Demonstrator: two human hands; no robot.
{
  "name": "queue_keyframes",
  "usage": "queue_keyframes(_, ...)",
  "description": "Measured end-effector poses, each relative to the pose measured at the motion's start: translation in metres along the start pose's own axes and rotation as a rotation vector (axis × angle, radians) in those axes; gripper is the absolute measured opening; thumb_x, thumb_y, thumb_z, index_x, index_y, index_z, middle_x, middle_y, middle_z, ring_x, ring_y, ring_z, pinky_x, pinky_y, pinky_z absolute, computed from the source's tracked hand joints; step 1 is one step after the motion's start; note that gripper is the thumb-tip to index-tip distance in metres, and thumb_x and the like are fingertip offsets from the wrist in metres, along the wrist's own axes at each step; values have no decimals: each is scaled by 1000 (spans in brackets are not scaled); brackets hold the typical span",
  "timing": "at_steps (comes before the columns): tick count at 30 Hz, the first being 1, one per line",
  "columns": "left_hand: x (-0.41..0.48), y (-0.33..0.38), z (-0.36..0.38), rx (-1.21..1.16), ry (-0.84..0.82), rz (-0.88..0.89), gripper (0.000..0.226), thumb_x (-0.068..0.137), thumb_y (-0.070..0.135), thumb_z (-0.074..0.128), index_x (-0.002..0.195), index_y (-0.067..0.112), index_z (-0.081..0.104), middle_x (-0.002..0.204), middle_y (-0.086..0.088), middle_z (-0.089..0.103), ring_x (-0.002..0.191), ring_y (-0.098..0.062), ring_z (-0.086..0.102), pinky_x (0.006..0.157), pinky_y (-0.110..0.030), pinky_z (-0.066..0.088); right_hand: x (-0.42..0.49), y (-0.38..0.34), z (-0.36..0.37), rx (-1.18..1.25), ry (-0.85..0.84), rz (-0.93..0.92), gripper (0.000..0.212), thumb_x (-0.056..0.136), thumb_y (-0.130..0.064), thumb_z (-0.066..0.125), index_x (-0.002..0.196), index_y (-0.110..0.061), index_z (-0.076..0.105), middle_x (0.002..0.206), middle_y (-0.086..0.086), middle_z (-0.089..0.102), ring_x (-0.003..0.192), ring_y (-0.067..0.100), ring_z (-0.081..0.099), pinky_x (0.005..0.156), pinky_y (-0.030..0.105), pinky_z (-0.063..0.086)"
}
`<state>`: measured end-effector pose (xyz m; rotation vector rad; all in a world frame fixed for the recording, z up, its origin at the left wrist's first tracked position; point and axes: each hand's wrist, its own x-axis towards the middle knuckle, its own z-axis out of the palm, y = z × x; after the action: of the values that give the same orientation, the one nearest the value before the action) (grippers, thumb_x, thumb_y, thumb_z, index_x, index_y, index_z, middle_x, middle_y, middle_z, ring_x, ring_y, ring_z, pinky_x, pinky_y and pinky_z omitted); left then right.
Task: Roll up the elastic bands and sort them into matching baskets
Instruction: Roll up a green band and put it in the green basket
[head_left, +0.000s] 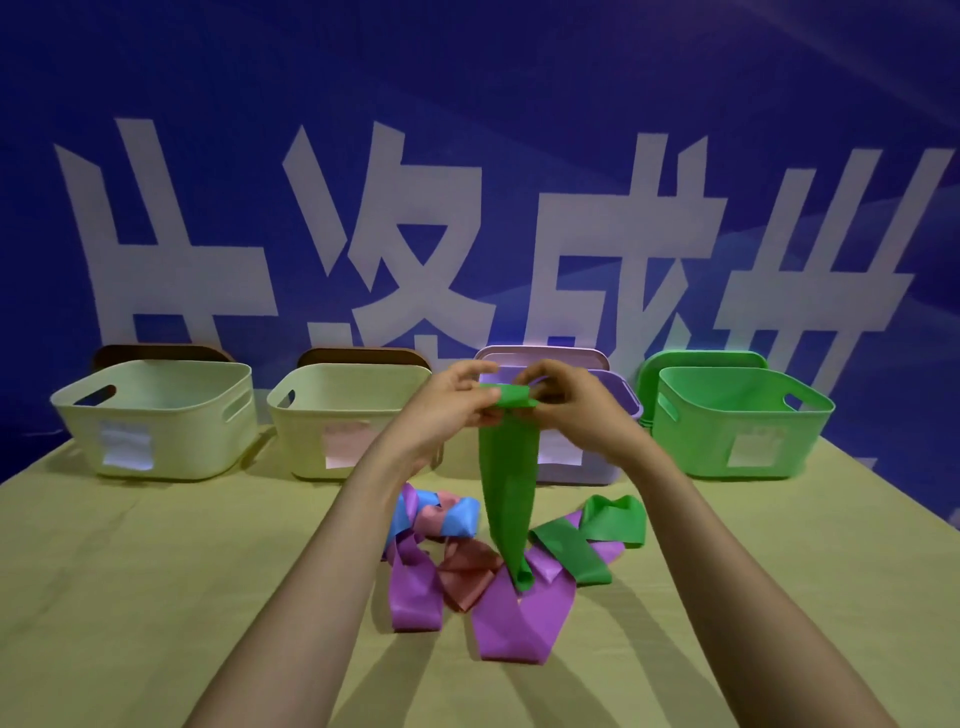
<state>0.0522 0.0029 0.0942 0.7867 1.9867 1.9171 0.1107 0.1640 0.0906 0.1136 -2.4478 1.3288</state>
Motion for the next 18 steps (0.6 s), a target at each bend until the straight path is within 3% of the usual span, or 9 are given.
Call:
queue_keyframes(4,-1,11,-4,133,186,182,26,92,26,60,115,14,60,83,-2,64,76,-13,63,70,-22,53,1,-8,-9,166,82,2,17,88,1,61,92,-15,61,86,8,67,76,14,65,64,24,53)
queue_keyframes(6,-2,15,-4,134,127,244,29,83,34,69,109,22,64,96,2,64,89,-8,60,75,-17,51,1,-14,-14,246,90,-2,18,89,3,57,90,-14,61,84,6,68,77,13,67,64,24,54)
queue_keyframes(9,-4,18,0,177,60,303,44,66,41,76,106,26,65,109,6,65,105,-9,59,86,-23,49,1,-24,-21,287,68,-10,20,90,5,54,91,-14,61,82,1,69,78,9,69,68,25,57)
queue_keyframes(13,-6,24,6,153,52,354,37,67,37,76,101,30,65,104,10,67,106,-10,60,90,-26,49,-1,-33,-28,287,65,-4,12,91,-2,58,100,-9,63,91,7,71,86,17,70,72,30,58)
queue_keyframes(16,-3,26,10,105,166,400,10,80,24,73,89,27,69,88,10,71,89,-7,65,80,-25,50,-3,-38,-30,298,48,-12,23,88,-8,63,111,-6,62,101,12,71,94,20,70,76,32,58)
queue_keyframes(18,-1,31,12,-26,162,382,6,86,17,67,87,21,71,81,7,72,81,-7,67,74,-21,51,-7,-43,-32,311,12,-22,29,86,-11,66,114,-9,61,106,13,70,97,22,69,79,34,58)
